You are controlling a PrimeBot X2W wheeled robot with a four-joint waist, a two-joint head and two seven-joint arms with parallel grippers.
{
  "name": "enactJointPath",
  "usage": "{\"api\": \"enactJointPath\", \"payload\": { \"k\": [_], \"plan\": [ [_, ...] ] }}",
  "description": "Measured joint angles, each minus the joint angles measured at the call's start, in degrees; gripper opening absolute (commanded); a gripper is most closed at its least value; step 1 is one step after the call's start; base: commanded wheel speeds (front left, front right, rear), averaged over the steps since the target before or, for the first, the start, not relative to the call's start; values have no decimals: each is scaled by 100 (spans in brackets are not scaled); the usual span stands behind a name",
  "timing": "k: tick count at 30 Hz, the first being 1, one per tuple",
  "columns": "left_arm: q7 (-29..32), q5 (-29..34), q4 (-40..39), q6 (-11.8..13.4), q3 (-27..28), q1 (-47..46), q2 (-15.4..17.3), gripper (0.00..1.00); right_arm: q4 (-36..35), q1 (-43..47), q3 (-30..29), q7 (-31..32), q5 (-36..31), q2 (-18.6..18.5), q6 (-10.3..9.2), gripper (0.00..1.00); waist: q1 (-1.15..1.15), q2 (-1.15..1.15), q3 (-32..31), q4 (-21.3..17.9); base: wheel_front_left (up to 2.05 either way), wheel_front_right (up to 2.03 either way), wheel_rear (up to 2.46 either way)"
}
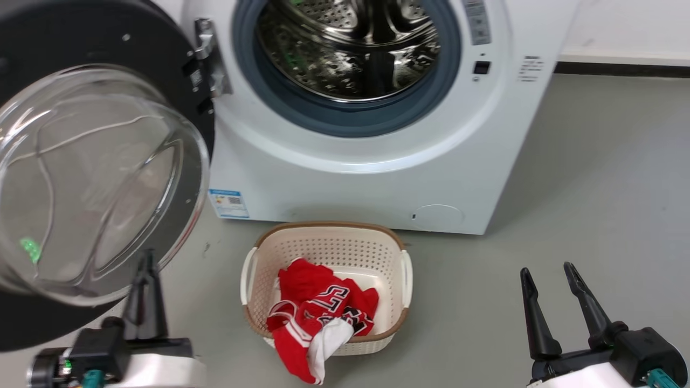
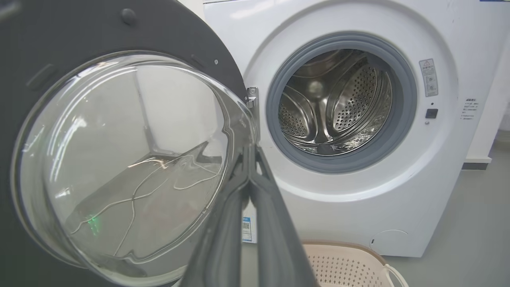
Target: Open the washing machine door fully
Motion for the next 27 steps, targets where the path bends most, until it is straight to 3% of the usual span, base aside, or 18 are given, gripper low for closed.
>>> {"api": "enactJointPath", "payload": {
  "k": [3,4,5,6,7,15,27],
  "plan": [
    [0,-52,-11,97,-299,77,-2,0,-86,42,-10,0,19,-1,0,100,0,0,-53,-163,0,0,0],
    [0,-75,-4,119,-389,115,-1,11,-105,70,-14,0,20,-1,0,100,0,0,-69,-215,0,0,0],
    [0,-103,2,159,-459,155,-4,27,-118,101,-8,0,19,-1,0,100,0,0,-83,-271,0,0,0],
    [0,-120,29,211,-512,185,-4,49,-124,108,-7,0,14,0,0,100,0,0,-95,-325,0,0,0],
    [0,-159,60,263,-555,211,-3,100,-137,108,-4,0,13,0,0,100,0,0,-107,-381,0,0,0],
    [0,-298,231,493,-769,363,-4,100,-179,162,-37,0,19,-1,0,100,0,0,-184,-727,0,0,0],
    [0,-230,349,482,-749,404,-3,100,-142,221,-49,0,93,-1,0,100,1,0,-224,-712,0,0,0]
  ]
}}
